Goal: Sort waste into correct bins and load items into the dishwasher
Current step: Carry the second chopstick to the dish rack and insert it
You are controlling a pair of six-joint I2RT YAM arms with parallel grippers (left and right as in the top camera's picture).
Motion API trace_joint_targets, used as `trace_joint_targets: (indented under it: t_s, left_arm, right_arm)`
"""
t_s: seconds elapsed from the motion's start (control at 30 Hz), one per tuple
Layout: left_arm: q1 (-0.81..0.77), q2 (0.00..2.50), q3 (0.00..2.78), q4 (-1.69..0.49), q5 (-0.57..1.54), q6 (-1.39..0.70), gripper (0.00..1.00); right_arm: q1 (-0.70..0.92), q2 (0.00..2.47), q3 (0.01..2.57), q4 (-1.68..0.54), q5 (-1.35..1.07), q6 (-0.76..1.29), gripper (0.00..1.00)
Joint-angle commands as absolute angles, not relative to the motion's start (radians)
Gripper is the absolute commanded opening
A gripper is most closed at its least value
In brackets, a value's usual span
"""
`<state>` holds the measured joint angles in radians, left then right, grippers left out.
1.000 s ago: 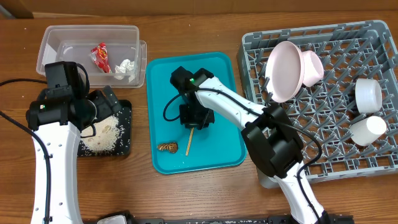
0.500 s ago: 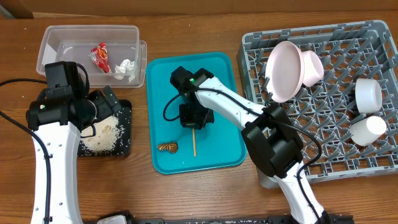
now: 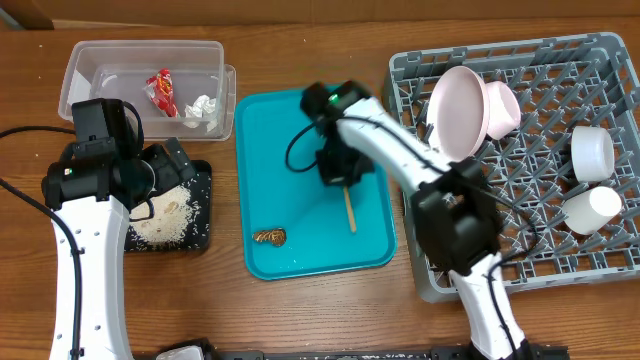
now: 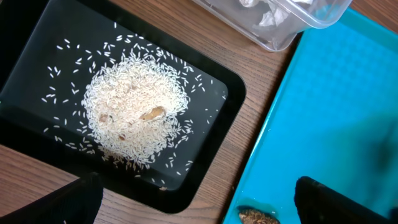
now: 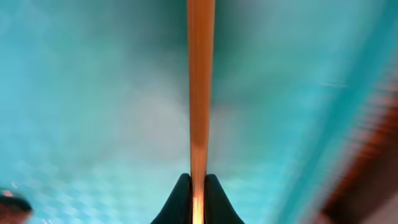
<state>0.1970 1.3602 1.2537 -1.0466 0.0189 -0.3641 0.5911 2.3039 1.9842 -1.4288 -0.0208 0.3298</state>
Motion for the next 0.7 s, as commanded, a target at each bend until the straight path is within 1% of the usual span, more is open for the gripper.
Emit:
trace_joint_targets:
  t_s: [0.0, 0.2, 0.4, 0.53, 0.67]
  left_arm:
    - [0.201, 1.37, 1.264, -1.04, 0.027, -0.356, 1.0]
    - [0.201, 1.37, 1.264, -1.029, 0.026, -0.356, 1.0]
    - [0.201, 1.37, 1.264, -1.023, 0.026, -0.356, 1.0]
    - [0.201, 1.37, 1.264, -1.022, 0.027, -0.356, 1.0]
    - [0.2, 1.37, 1.264, -1.024, 0.027, -0.356, 1.0]
  right_arm:
    - [0.548, 2.138, 2.027, -1.467, 0.08, 0.222, 0.04]
    - [0.432, 2.037, 2.027, -1.573, 0.097, 0.197, 0.04]
    - [0.339, 2.028, 2.01, -1.651, 0.088, 0.101, 0.04]
    - [0.294, 2.028, 1.963, -1.647, 0.088, 0.091, 0.04]
    - [0.273, 2.028, 1.882, -1.598, 0.063, 0.068, 0.04]
